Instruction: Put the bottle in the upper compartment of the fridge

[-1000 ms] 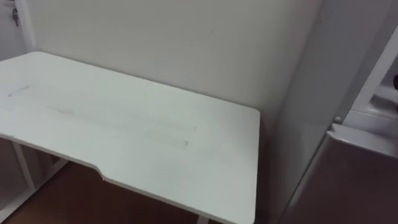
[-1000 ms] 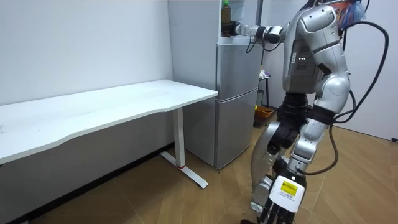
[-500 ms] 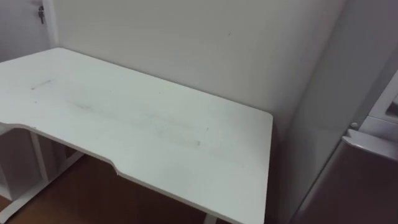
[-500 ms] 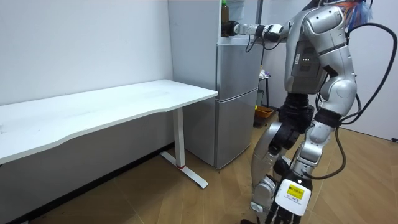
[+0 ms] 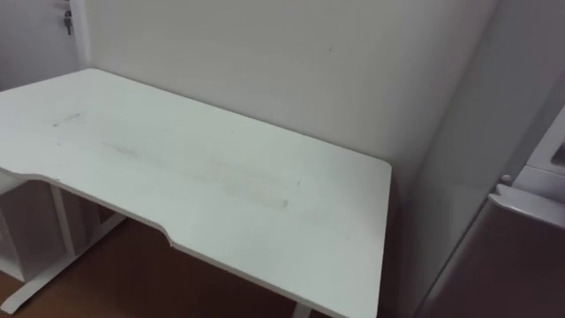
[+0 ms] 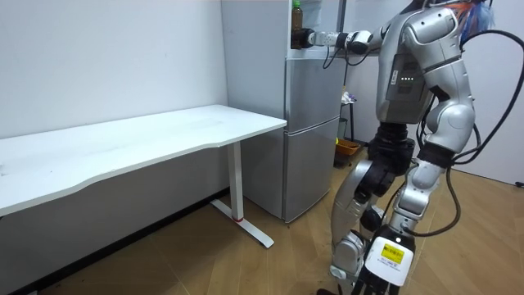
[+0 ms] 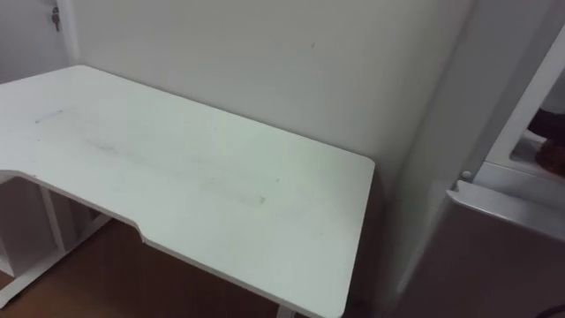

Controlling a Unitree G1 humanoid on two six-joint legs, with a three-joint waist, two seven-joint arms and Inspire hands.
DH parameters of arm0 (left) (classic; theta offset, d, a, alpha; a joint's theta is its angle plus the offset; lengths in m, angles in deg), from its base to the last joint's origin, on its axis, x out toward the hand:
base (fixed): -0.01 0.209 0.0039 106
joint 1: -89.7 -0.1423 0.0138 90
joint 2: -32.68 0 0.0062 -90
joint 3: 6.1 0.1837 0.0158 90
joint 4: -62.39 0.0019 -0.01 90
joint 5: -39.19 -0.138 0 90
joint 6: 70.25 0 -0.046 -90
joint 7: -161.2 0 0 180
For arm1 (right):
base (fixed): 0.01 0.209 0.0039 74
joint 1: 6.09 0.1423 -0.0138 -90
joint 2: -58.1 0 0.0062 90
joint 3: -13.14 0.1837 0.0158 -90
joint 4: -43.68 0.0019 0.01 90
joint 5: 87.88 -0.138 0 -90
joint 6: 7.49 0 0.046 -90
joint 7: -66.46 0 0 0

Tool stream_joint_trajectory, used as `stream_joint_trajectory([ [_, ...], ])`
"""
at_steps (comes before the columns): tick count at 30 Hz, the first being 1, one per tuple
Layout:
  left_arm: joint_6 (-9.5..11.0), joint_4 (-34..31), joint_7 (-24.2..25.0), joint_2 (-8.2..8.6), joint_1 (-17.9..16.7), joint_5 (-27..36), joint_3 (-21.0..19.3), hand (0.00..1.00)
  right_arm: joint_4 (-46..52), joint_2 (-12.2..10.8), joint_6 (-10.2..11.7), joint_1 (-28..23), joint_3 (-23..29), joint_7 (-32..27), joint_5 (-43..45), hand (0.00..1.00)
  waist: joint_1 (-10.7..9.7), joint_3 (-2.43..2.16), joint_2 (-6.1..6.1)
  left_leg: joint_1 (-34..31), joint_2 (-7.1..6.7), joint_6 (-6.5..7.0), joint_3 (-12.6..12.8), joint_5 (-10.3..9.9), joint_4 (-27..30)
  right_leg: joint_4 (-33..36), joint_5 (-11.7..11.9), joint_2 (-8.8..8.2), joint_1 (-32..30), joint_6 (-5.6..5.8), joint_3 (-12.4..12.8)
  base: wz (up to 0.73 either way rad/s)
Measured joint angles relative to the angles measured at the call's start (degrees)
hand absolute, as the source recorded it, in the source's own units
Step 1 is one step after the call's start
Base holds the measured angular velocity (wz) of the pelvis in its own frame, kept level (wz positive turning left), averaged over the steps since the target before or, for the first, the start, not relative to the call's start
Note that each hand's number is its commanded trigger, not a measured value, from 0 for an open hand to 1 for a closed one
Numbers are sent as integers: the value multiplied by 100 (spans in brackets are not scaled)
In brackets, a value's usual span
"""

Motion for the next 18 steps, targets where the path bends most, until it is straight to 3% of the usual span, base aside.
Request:
stream_joint_trajectory([
  [12,3,-161,27,0,-59,10,-10,0,-265,30,58,-1,12,669,-355,0,-161,-10,14,113,8,-13,-1,-20,-9,-87,1,29,136,-1,-1,0],
  [18,-6,-314,16,37,-64,194,-20,0,-132,78,58,-43,12,966,-527,0,-206,-71,96,226,1,-10,69,-16,-113,-89,-2,-2,175,7,21,-5],
])
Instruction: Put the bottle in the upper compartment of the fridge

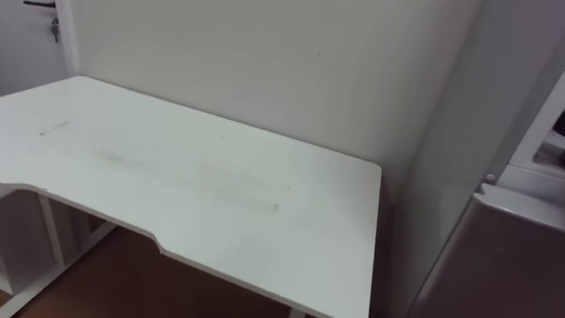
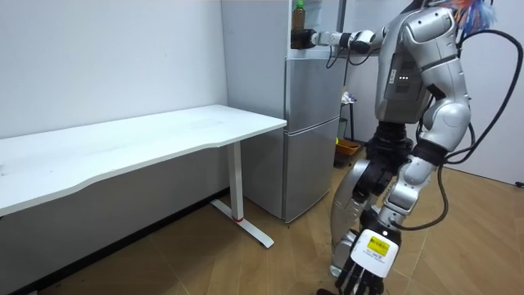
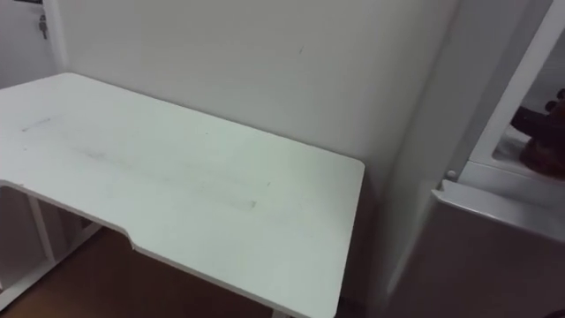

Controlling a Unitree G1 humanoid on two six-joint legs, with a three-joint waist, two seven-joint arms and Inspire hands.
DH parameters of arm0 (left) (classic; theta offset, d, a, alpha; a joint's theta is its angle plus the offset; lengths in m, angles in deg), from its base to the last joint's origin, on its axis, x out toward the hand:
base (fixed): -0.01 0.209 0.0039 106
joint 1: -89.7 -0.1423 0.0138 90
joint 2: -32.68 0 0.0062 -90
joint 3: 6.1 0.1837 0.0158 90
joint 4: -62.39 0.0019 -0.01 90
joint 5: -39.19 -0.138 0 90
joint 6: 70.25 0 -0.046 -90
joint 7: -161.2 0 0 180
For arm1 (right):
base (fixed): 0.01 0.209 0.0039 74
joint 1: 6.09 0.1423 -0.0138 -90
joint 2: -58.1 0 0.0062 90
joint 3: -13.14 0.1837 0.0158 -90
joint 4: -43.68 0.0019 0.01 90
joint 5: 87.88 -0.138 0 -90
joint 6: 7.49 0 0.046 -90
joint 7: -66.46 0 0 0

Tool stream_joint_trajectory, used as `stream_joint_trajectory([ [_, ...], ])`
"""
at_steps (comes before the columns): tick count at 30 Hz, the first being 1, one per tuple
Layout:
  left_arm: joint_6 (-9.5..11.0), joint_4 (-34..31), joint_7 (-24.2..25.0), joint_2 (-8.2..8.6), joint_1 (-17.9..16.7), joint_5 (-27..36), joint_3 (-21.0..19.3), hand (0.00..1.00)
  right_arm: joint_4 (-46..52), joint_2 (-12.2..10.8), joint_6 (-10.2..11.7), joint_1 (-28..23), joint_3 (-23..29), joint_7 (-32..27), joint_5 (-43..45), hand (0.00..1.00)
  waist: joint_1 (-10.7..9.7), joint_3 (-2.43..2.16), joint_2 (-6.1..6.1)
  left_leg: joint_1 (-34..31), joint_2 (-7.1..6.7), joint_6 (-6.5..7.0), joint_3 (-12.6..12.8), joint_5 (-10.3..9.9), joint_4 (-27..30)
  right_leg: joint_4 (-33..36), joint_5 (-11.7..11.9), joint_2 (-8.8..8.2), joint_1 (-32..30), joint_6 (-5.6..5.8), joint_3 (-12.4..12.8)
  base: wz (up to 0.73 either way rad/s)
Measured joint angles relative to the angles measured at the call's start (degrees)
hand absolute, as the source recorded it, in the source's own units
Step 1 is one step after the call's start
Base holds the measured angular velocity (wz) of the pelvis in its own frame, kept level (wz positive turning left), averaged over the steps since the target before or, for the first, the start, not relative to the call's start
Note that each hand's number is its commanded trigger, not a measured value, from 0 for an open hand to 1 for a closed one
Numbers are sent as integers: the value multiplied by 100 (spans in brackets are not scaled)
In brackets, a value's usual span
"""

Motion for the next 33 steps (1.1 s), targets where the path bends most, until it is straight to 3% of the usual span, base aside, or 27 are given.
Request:
stream_joint_trajectory([
  [3,-14,-1,-17,41,-1,-21,-23,0,212,3,-15,-113,7,148,31,0,-59,-20,27,86,-6,-3,29,5,-81,-7,-14,-10,42,12,6,-3],
  [8,-51,13,-18,131,-12,5,-34,0,410,2,-110,-118,24,318,94,0,-236,-24,38,137,-12,-5,40,14,-129,-5,-17,-19,48,15,-1,0],
  [15,-47,88,-15,180,-82,9,-33,0,649,2,-147,-320,43,465,524,0,-330,-18,86,381,-9,-5,94,12,-252,-4,-23,-26,211,26,54,-4],
  [16,-47,89,-14,199,-98,10,-33,0,649,2,-156,-354,43,493,530,70,-337,-34,107,420,-10,-6,103,12,-300,-3,-26,-29,237,31,62,-6],
  [17,-46,96,-13,221,-100,10,-32,0,655,2,-171,-363,43,506,532,100,-335,-30,128,459,-9,-7,122,14,-312,-2,-27,-31,259,32,75,-7],
  [24,-45,223,152,236,-130,8,-32,0,654,2,-190,-391,43,740,904,100,-356,-42,165,481,-18,-18,135,25,-308,-12,-55,-29,281,22,141,-3],
  [33,-44,224,321,223,-127,3,-39,0,907,3,-181,-544,44,913,982,100,-299,-41,68,468,-4,-26,131,23,-309,-84,-50,10,273,16,176,0],
])
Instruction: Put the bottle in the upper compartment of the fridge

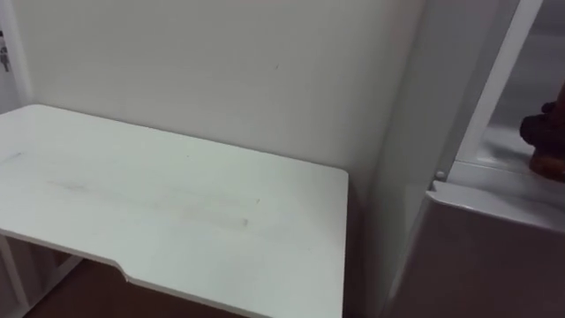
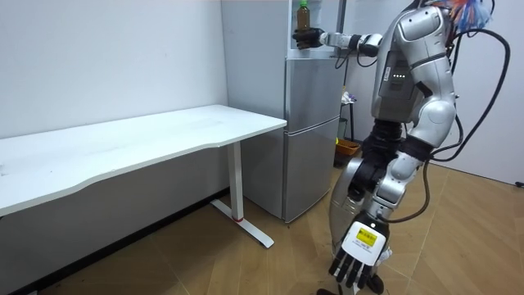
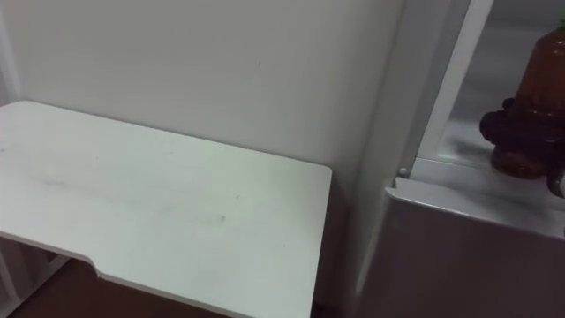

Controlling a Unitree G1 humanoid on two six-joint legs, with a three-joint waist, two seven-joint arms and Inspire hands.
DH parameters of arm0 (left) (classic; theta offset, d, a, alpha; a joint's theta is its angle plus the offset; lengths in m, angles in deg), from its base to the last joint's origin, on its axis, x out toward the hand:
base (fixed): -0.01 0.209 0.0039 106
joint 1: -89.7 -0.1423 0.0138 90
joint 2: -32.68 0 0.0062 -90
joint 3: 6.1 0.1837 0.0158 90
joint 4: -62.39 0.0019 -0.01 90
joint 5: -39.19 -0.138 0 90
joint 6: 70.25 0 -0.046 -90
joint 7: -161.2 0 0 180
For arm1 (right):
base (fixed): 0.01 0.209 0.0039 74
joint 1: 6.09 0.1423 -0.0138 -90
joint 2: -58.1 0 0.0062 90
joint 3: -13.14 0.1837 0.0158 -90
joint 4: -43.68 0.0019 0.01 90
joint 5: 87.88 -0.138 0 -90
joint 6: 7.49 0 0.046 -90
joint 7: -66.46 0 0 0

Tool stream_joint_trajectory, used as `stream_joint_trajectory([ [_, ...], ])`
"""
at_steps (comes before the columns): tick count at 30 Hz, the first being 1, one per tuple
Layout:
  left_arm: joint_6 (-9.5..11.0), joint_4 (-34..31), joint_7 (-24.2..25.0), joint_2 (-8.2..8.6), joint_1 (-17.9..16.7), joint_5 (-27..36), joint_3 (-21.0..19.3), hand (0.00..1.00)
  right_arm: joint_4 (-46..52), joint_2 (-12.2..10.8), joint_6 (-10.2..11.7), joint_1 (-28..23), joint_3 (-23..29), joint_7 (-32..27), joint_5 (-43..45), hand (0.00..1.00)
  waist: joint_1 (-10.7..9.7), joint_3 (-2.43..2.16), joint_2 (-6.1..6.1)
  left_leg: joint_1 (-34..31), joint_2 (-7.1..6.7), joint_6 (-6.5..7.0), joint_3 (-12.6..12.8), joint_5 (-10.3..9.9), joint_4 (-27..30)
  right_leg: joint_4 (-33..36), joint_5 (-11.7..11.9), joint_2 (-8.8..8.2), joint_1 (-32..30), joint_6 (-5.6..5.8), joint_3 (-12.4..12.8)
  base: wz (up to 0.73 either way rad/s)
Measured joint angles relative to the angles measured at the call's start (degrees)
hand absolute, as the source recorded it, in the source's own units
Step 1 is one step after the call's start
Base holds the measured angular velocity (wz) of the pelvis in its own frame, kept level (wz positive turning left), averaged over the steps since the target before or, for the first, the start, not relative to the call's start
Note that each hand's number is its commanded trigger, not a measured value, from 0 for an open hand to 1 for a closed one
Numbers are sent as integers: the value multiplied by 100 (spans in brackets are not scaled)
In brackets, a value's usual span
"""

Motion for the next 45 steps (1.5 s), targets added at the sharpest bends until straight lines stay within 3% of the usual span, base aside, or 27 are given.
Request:
stream_joint_trajectory([
  [4,8,-68,-1,-45,7,-4,0,0,155,1,16,-39,-1,57,-46,100,9,23,-62,-14,1,-4,-12,-1,-1,-13,-2,-4,1,2,-67,4],
  [9,10,-145,-3,-83,19,-6,5,0,88,0,16,-47,-20,0,-71,100,68,10,-138,-83,6,-4,-19,-14,41,-5,-2,-7,-7,2,-130,3],
  [10,6,-137,-4,-99,22,1,4,0,27,0,17,-47,-20,-39,-99,100,139,19,-131,-88,10,-7,-20,-27,69,3,-2,-2,-3,1,-134,0],
  [11,5,-137,-5,-117,40,2,3,0,-66,0,58,-46,-19,-83,-122,100,167,56,-115,-120,18,-8,-24,-51,112,15,-1,4,-3,1,-143,0],
  [13,6,-138,-5,-141,91,15,5,0,-104,0,82,-38,-19,-251,-223,100,221,65,-110,-258,41,-13,-47,-77,206,61,-1,14,-96,1,-154,5],
  [14,4,-137,-4,-158,139,59,13,0,-183,0,183,-22,-19,-314,-326,76,231,69,-122,-390,48,-12,-79,-84,297,99,1,18,-194,-3,-153,9],
  [15,-3,-137,-3,-173,169,112,33,0,-250,0,230,5,-20,-339,-341,0,243,70,-129,-459,51,-12,-98,-87,344,106,7,28,-246,-15,-149,9],
  [20,-105,-141,-27,-347,509,134,129,0,-944,-6,386,373,-17,-613,-341,0,416,117,-170,-899,109,-21,-206,-98,663,100,66,100,-559,-94,-169,4],
  [24,-103,-278,-125,-371,574,183,161,0,-1000,-8,482,385,144,-921,-376,0,497,121,-144,-1152,140,-25,-257,-94,810,110,117,146,-746,-109,-191,0],
  [26,-107,-274,-181,-427,594,241,278,0,-1043,-7,549,384,157,-1063,-344,0,513,154,-99,-1207,129,-26,-300,-86,834,111,147,146,-771,-121,-223,6],
  [31,-107,-272,-268,-472,610,236,335,0,-1077,-7,623,425,122,-1250,-203,0,576,168,-58,-1236,118,-27,-310,-61,829,203,126,111,-829,-132,-267,1],
  [36,-120,-273,-258,-468,614,236,561,0,-1259,-6,612,588,-28,-1202,-195,0,566,170,29,-1148,120,-23,-303,-56,822,193,121,85,-761,-128,-235,0],
  [45,-155,-490,-218,-468,500,236,555,0,-1253,-2,579,632,-25,-770,-256,0,463,117,75,-1128,121,-30,-295,-51,807,191,122,93,-749,-135,-224,-1],
])
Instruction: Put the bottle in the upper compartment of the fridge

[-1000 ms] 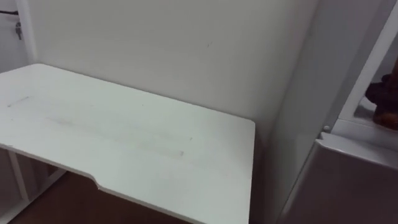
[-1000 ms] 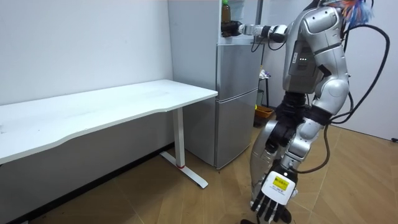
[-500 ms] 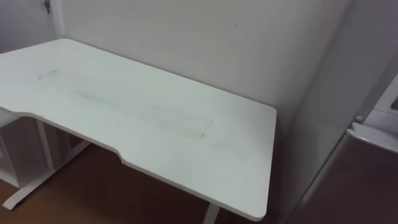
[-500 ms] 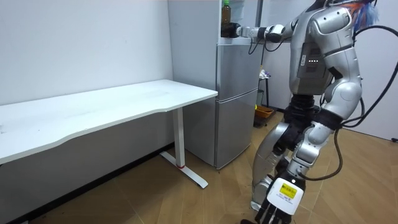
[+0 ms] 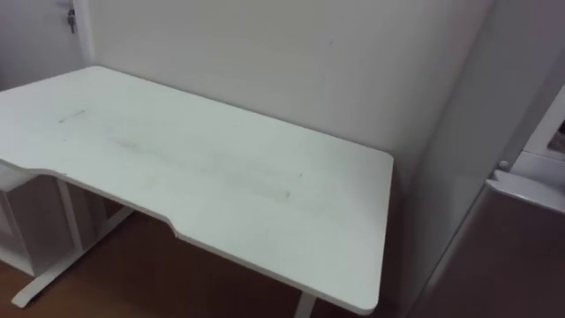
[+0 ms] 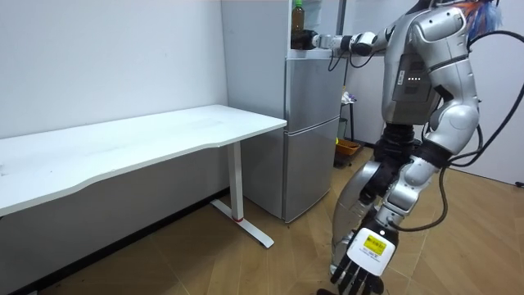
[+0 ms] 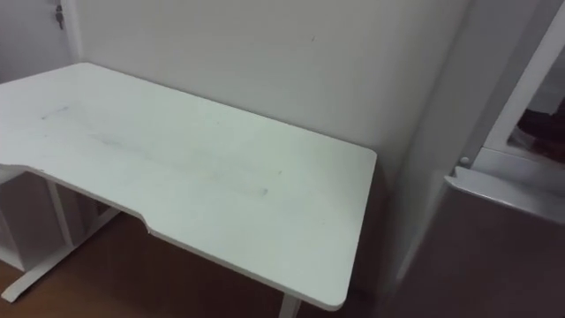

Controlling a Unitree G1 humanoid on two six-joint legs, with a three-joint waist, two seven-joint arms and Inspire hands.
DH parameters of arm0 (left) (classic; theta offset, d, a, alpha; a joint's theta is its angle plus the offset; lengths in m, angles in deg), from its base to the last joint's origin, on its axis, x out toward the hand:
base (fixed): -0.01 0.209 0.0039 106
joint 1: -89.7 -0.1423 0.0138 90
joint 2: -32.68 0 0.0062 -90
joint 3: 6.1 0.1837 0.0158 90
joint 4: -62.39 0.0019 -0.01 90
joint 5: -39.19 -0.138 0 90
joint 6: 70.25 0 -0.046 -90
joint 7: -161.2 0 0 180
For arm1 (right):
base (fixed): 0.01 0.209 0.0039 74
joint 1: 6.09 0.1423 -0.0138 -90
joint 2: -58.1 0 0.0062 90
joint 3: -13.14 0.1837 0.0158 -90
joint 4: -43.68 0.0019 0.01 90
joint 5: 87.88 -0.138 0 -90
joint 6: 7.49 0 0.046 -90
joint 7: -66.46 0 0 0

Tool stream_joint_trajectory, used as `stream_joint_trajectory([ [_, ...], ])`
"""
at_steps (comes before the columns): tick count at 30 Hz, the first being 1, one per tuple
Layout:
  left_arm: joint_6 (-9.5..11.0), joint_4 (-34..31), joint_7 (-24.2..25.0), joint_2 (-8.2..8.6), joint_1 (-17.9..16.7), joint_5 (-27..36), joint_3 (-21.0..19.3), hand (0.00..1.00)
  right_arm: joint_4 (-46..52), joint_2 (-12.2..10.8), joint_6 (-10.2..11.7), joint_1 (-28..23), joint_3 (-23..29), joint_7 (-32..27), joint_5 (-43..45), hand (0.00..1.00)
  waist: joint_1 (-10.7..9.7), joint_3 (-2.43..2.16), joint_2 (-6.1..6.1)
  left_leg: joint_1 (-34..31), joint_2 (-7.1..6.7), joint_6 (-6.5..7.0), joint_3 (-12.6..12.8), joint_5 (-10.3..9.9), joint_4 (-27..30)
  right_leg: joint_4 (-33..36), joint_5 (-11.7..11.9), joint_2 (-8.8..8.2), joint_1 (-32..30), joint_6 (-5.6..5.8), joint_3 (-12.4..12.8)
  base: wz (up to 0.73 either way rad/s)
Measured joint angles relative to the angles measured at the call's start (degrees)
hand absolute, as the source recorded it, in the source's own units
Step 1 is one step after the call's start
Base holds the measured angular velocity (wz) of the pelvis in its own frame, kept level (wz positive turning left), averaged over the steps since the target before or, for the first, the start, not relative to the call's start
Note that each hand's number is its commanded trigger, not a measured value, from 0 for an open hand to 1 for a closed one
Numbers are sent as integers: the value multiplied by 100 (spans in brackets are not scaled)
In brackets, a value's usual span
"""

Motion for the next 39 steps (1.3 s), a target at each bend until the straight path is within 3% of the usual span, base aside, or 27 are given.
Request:
stream_joint_trajectory([
  [6,0,-7,-12,2,-87,-4,-1,0,-4,1,-117,-1,-4,318,-173,0,-34,-58,16,206,6,2,107,0,-106,-27,-2,-1,132,6,86,-7],
  [8,4,-17,-21,3,-216,4,-4,0,-2,1,-218,-2,-9,445,-219,0,-117,-90,14,312,-1,6,142,4,-207,-99,0,-14,225,19,102,0],
  [14,-11,-9,-81,76,-331,-8,-83,0,133,1,-415,-19,4,540,-33,0,-288,-124,-41,580,-50,-6,150,34,-430,-111,-53,-63,407,55,82,0],
  [19,44,161,-158,200,-330,-7,-162,0,576,1,-424,-85,19,500,-42,0,-494,-104,-11,868,-107,5,199,59,-636,-118,-87,-92,575,96,108,-4],
  [27,116,364,-139,356,-371,-9,-361,0,1571,1,-413,-328,513,416,-32,0,-657,-76,25,1214,-106,27,405,39,-855,-201,-103,-102,774,134,238,-11],
  [34,148,454,-109,467,-439,-9,-558,0,1984,1,-407,-607,709,383,-30,0,-746,-96,21,1290,-103,28,458,39,-905,-196,-105,-104,785,137,300,-4],
  [39,148,455,-122,494,-445,-3,-565,0,3090,1,-406,-1250,957,178,37,0,-769,-124,80,1330,-101,28,501,35,-923,-201,-109,-93,767,142,412,-6],
])
